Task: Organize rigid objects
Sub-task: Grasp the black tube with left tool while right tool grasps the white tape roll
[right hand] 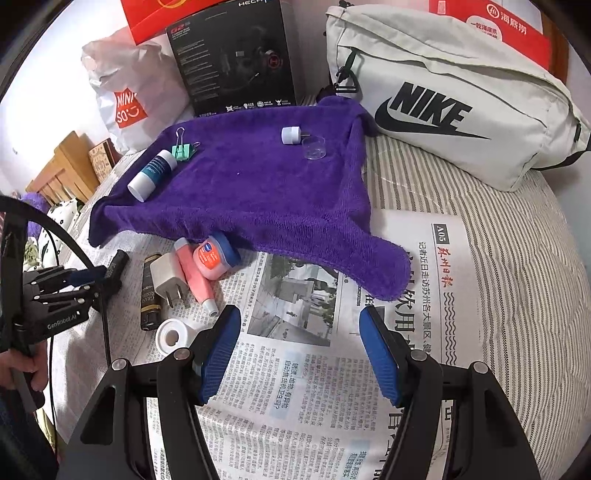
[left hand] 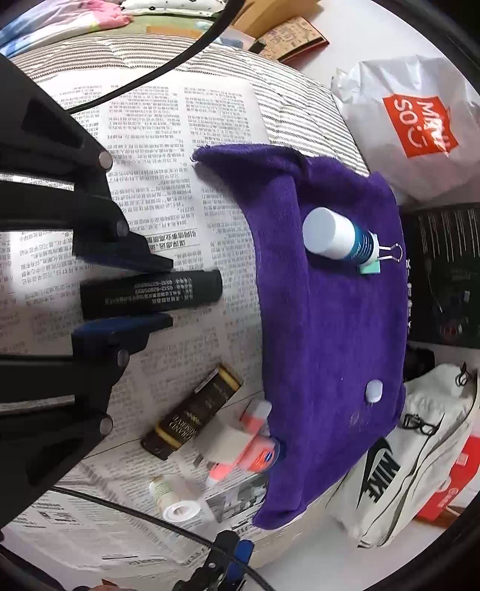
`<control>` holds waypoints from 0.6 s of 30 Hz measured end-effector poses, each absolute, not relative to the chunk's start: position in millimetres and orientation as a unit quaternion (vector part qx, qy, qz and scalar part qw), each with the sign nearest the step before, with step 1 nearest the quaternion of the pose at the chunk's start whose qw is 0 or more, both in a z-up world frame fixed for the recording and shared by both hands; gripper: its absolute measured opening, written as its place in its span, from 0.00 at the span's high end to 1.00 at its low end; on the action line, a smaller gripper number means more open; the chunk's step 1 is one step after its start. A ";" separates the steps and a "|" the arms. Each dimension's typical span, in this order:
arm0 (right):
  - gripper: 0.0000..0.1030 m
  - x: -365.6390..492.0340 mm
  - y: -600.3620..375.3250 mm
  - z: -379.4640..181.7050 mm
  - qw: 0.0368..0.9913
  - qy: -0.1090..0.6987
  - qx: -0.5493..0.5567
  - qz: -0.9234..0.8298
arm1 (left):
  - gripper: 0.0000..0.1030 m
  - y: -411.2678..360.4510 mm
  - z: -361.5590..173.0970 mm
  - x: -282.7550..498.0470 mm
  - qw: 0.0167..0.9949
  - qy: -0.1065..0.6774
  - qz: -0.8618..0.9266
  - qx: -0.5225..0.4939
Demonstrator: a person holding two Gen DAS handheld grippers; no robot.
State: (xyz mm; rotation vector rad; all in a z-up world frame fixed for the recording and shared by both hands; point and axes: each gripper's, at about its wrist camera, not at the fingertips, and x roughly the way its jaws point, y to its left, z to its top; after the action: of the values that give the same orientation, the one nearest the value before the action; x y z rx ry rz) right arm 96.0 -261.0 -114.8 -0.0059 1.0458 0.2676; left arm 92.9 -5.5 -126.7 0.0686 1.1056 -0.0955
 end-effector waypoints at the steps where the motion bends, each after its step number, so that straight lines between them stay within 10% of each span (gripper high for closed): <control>1: 0.36 95.3 -260.7 -114.4 0.858 0.497 -0.003 0.129 | 0.79 -5.7 -126.6 91.5 0.851 0.523 -0.046 0.033; 18: 0.37 69.6 -200.8 -124.0 0.842 0.491 -0.049 0.220 | 0.79 11.9 -125.1 87.2 0.856 0.515 -0.049 0.011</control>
State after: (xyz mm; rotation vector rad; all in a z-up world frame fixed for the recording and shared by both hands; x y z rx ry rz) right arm 69.6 -200.8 -124.0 -0.1041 1.0368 0.4648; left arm 87.2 11.9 -125.1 0.0232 1.0834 -0.1028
